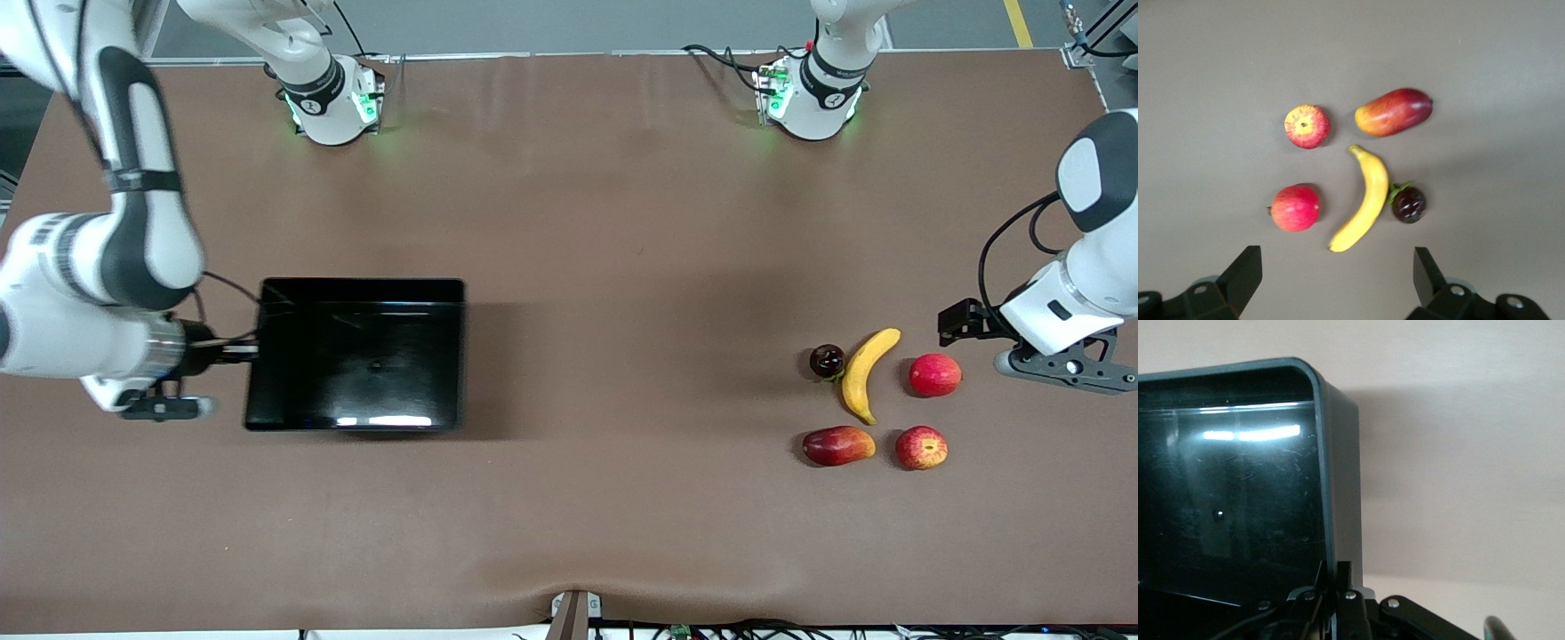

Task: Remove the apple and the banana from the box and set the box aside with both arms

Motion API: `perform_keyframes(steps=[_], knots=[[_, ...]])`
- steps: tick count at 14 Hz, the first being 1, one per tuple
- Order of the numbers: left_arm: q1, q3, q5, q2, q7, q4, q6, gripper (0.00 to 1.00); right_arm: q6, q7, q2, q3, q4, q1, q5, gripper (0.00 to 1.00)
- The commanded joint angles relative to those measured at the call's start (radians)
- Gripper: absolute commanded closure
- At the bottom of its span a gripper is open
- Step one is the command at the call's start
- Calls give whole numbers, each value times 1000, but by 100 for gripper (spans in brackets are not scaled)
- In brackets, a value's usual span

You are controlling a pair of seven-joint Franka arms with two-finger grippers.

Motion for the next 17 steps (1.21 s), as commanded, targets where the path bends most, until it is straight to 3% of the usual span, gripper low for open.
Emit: perform_keyframes(steps=[1,4,9,13,16,17], knots=[[3,-12,-3,-33,-75,18,-50,0,-2,-115,-15,20,-27,-103,-7,100],[3,-51,-6,-99,-178,21,-79,0,21,-210,8,20,-30,-203,-72,100],[1,-66,-3,-110,-167,134,-244,0,133,-353,37,20,-110,-312,-78,100],[0,-78,-15,-150,-181,145,-275,0,169,-373,57,22,-153,-341,-73,100],[-48,-38,-17,-192,-177,132,-317,0,188,-373,72,23,-187,-359,-66,100],[-106,18,-18,-204,-178,129,-324,0,185,-375,72,23,-187,-361,-66,91]])
